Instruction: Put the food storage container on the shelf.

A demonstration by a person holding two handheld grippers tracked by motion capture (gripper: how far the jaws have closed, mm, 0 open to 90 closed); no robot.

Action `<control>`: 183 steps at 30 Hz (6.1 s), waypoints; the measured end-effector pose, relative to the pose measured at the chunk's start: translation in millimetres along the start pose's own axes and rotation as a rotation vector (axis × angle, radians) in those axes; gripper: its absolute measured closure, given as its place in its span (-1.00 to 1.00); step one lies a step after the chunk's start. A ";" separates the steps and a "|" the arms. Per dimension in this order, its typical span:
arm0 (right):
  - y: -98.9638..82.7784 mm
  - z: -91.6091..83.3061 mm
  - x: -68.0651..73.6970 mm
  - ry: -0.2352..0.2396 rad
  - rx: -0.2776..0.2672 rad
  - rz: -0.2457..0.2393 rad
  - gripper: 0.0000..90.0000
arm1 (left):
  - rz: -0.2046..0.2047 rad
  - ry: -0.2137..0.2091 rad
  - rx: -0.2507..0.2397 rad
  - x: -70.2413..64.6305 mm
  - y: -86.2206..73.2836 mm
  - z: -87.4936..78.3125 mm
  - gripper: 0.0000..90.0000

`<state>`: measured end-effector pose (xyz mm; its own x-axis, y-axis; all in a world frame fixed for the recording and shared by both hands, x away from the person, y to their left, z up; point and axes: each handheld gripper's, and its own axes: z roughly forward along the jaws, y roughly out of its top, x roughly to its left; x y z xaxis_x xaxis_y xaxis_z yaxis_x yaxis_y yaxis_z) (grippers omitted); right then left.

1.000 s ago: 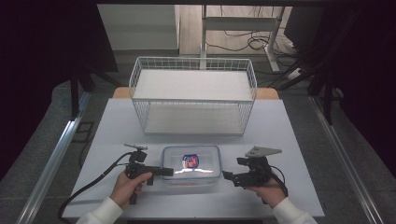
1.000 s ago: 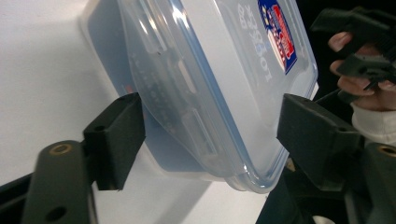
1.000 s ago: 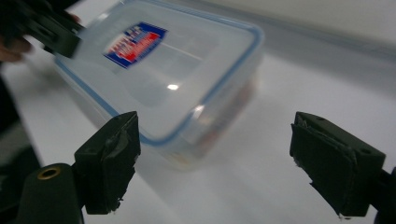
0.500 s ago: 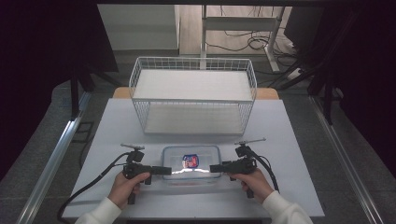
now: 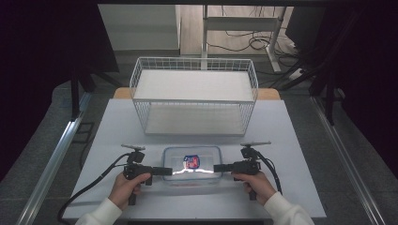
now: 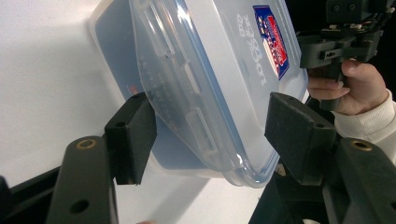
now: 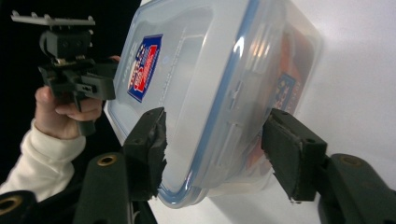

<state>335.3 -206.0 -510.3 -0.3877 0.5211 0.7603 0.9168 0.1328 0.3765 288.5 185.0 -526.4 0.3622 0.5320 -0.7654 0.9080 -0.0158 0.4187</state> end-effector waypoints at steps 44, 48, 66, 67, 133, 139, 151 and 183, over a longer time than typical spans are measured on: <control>30.9 -8.4 7.5 -0.029 -0.102 -0.079 0.21 | 0.074 0.013 -0.050 4.3 49.9 -11.7 0.11; 43.5 -8.3 8.3 -0.054 -0.129 -0.112 0.21 | 0.091 0.002 -0.069 12.1 65.4 -9.0 0.11; 84.7 1.7 -11.3 -0.118 -0.218 -0.168 0.16 | 0.124 0.012 -0.144 36.4 101.4 10.9 0.11; 85.2 2.8 -13.6 -0.119 -0.217 -0.161 0.16 | 0.116 0.014 -0.143 37.5 101.5 12.0 0.11; 0.7 26.1 46.6 -0.474 -0.089 -0.694 0.90 | 0.481 0.383 -0.125 -25.2 -10.1 -29.3 -0.36; 7.3 53.0 51.8 -0.490 -0.046 -0.744 0.98 | 0.485 0.398 -0.115 -23.8 -10.0 -26.4 -0.37; 27.9 98.5 54.7 -0.533 -0.036 -0.786 0.98 | 0.496 0.406 -0.108 -22.7 -9.8 -25.4 -0.37; 92.6 100.5 44.4 -0.509 -0.210 -0.626 0.98 | 0.499 0.403 -0.110 -22.8 -10.0 -27.4 -0.38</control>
<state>412.6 -85.9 -494.9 -0.6833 0.7273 0.0651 0.4902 0.3908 0.7790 265.4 196.3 -499.7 0.6082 0.7593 -0.2314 0.6162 -0.2678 0.7407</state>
